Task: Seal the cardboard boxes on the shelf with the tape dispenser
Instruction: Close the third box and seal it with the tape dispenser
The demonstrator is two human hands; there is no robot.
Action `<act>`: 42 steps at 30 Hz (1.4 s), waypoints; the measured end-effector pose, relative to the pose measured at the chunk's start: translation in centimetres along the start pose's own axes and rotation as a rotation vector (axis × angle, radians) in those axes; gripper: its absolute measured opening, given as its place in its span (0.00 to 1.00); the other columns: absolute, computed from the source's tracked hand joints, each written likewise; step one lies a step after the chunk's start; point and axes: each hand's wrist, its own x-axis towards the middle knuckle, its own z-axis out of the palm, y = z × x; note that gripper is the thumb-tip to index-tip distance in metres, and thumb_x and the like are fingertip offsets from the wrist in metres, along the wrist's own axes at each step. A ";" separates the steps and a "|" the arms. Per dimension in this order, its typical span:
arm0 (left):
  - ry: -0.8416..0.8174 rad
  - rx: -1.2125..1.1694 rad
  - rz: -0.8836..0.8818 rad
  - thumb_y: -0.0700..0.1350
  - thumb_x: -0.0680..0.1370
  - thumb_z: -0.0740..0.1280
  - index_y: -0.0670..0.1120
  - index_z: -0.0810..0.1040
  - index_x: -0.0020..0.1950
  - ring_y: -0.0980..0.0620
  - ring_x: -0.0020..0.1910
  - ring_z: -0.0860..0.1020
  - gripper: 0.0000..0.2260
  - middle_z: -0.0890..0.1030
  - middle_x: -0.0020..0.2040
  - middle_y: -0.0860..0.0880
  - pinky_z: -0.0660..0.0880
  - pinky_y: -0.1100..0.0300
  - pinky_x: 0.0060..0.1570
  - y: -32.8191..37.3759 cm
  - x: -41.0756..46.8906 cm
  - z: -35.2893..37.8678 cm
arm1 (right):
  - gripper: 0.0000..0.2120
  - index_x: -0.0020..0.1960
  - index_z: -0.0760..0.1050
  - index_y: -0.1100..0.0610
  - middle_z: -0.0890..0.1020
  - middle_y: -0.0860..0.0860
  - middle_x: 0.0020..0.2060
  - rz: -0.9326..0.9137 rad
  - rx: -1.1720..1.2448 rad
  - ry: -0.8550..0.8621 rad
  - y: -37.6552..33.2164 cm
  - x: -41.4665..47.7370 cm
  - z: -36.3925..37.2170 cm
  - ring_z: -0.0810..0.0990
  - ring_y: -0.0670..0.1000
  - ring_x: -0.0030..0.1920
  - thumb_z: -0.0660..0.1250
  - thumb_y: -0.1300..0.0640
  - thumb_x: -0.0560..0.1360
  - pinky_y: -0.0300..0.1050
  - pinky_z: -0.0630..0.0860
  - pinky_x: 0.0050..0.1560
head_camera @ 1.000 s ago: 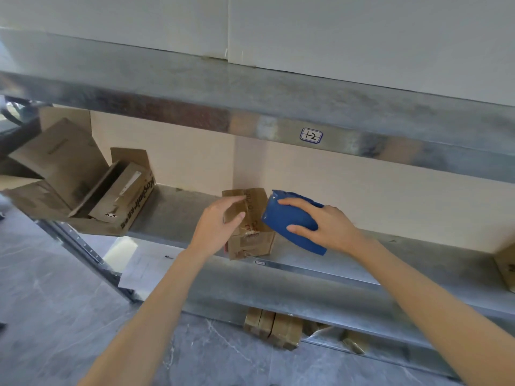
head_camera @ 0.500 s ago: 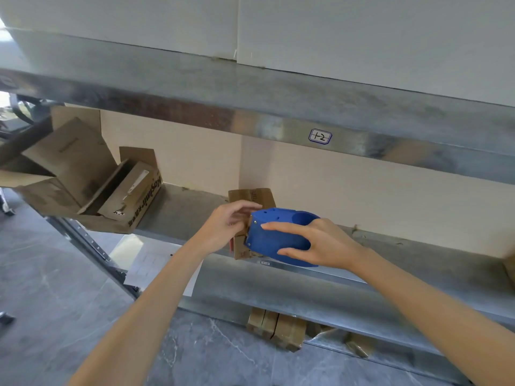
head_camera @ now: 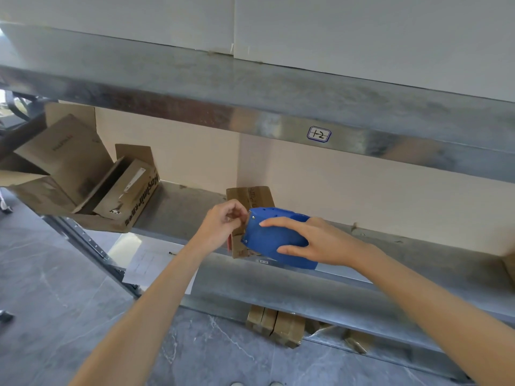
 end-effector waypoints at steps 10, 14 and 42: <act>0.102 -0.095 -0.089 0.37 0.78 0.69 0.45 0.78 0.43 0.57 0.43 0.80 0.06 0.83 0.41 0.50 0.71 0.70 0.46 -2.4 -1.7 -1.1 | 0.25 0.72 0.58 0.28 0.68 0.52 0.24 -0.026 -0.039 0.026 1.8 -1.3 -1.0 0.67 0.50 0.27 0.63 0.44 0.80 0.38 0.64 0.30; 0.132 -0.100 -0.138 0.37 0.79 0.69 0.46 0.78 0.43 0.55 0.44 0.79 0.06 0.82 0.41 0.48 0.71 0.65 0.48 -3.9 -3.0 -1.5 | 0.25 0.72 0.58 0.28 0.70 0.51 0.24 0.004 -0.046 -0.004 2.5 -2.3 -0.6 0.68 0.48 0.28 0.63 0.43 0.80 0.41 0.67 0.32; 0.222 0.018 0.013 0.37 0.82 0.64 0.56 0.73 0.70 0.52 0.40 0.75 0.20 0.78 0.42 0.50 0.70 0.71 0.38 -8.3 -3.1 3.5 | 0.26 0.73 0.60 0.32 0.69 0.46 0.21 0.151 -0.031 -0.048 3.4 -2.2 0.1 0.70 0.45 0.27 0.65 0.46 0.80 0.37 0.67 0.30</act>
